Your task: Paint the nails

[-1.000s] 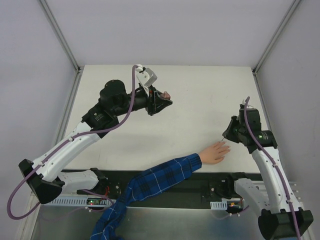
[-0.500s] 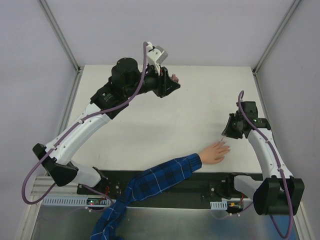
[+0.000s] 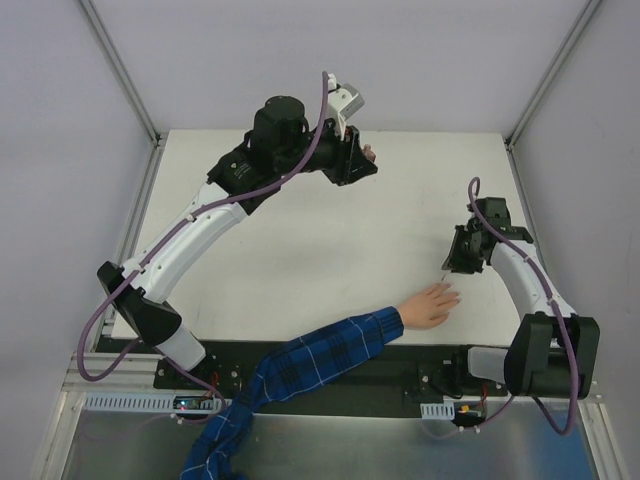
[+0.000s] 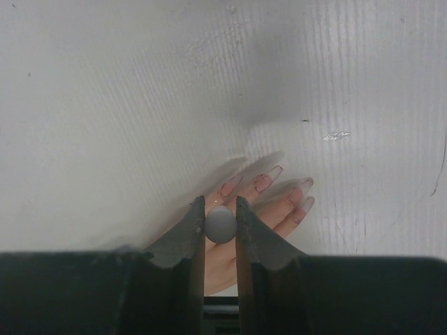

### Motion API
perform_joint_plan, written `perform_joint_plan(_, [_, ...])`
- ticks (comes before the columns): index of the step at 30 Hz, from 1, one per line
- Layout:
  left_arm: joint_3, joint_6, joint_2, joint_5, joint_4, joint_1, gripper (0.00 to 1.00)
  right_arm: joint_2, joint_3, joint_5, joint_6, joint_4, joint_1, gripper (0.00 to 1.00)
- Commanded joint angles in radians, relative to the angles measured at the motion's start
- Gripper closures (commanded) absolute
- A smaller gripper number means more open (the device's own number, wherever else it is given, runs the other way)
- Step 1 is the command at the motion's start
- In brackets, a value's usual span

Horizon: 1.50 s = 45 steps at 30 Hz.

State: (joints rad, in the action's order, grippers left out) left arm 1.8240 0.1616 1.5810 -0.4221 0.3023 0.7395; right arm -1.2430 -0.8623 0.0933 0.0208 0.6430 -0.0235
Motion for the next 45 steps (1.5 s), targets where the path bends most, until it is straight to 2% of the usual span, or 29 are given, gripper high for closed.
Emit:
perform_joint_plan(1, [0.080,-0.025,0.016,-0.052,0.018,-0.019,1.00,-0.041,-0.044,0.017,0.019,-0.017,-0.013,1.00])
perform_joint_plan(22, [0.103,-0.020,0.043,-0.092,0.035,-0.054,1.00,-0.137,-0.069,0.026,0.019,-0.039,-0.013,1.00])
perform_joint_plan(45, [0.124,-0.014,0.062,-0.122,0.046,-0.072,1.00,-0.147,-0.038,-0.003,0.018,-0.022,-0.013,1.00])
